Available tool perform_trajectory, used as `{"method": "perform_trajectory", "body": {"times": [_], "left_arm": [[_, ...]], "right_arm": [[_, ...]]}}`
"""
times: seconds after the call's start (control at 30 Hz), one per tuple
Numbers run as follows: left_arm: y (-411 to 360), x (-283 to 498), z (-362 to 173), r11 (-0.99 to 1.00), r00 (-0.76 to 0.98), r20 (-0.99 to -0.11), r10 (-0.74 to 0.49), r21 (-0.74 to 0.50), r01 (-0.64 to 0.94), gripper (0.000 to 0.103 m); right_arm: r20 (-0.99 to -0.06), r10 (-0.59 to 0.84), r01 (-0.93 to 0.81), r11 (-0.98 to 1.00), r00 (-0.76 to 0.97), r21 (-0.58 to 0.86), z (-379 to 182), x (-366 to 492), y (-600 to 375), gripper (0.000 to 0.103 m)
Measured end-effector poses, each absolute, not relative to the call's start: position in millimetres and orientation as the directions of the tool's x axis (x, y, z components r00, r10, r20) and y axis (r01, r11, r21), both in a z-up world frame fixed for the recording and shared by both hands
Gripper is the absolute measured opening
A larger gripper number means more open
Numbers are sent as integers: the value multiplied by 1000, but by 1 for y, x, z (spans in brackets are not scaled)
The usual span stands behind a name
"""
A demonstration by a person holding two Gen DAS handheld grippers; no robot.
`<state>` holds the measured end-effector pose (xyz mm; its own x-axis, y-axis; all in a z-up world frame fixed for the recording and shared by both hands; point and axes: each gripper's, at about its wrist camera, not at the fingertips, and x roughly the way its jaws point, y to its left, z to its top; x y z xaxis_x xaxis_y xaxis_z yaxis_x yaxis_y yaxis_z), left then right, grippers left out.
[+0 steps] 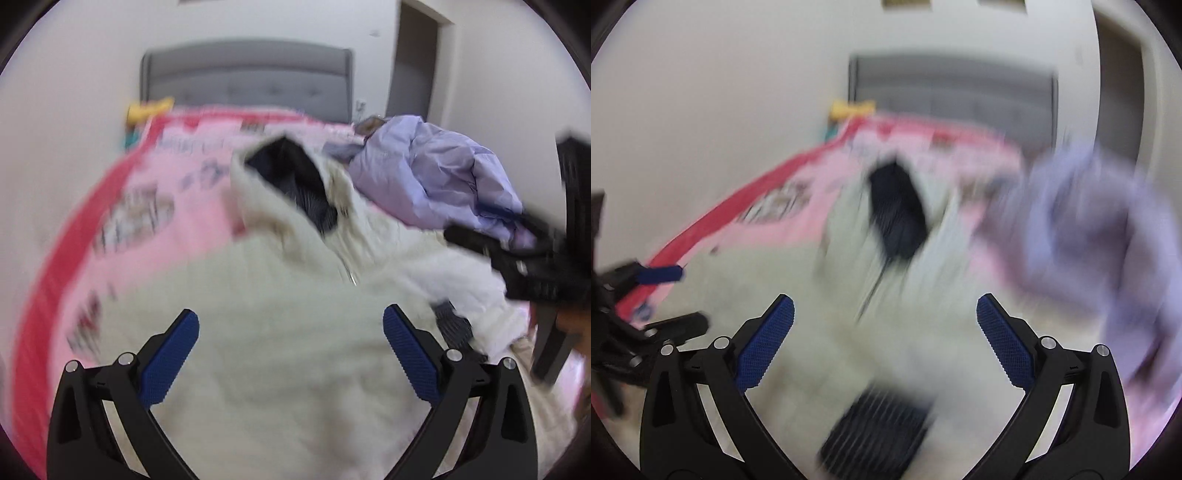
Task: Fold large clothes
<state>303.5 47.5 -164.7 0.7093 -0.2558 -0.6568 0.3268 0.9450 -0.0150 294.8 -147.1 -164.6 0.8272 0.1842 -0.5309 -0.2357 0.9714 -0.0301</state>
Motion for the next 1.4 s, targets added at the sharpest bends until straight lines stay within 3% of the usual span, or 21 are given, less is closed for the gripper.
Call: {"method": "perform_trajectory", "body": {"times": [0.2, 0.3, 0.4, 0.6, 0.67, 0.73, 0.8, 0.9, 1.1, 1.23, 1.4], "left_arm": [[12, 392, -152, 885, 769, -620, -156, 257, 387, 98], [-7, 440, -163, 795, 788, -596, -157, 397, 459, 98], [-17, 470, -181, 723, 764, -619, -183, 441, 531, 98], [-26, 477, -214, 731, 660, -719, -219, 327, 599, 98], [-29, 465, -223, 724, 645, -733, -215, 324, 609, 98], [-29, 453, -232, 723, 616, -758, -214, 301, 622, 98], [-29, 440, -242, 726, 560, -789, -250, 230, 648, 98], [-29, 439, -256, 766, 505, -822, -263, 141, 627, 98], [7, 439, -249, 858, 458, -818, -348, -82, 507, 98], [32, 422, -241, 877, 427, -819, -384, -179, 445, 98], [48, 387, -233, 904, 483, -796, -364, -179, 387, 98]], "right_arm": [[-442, 99, -277, 892, 891, -358, -142, 407, -119, 95], [-459, 94, -304, 859, 884, -411, -158, 476, -117, 94], [-488, 90, -338, 826, 868, -450, -185, 530, -113, 72], [-526, 81, -375, 792, 847, -482, -221, 583, -106, 71], [-553, 54, -392, 762, 831, -515, -232, 597, -98, 58], [-591, 28, -427, 719, 806, -549, -243, 609, -91, 34], [-600, 15, -431, 711, 800, -556, -242, 613, -92, 17], [-588, 39, -423, 734, 808, -532, -228, 612, -96, 8], [-538, 201, -523, 647, 819, -555, -165, 558, -104, 6], [-470, 320, -558, 612, 823, -560, -116, 473, -124, 6], [-492, 371, -611, 574, 788, -546, -110, 365, -141, 6]]}}
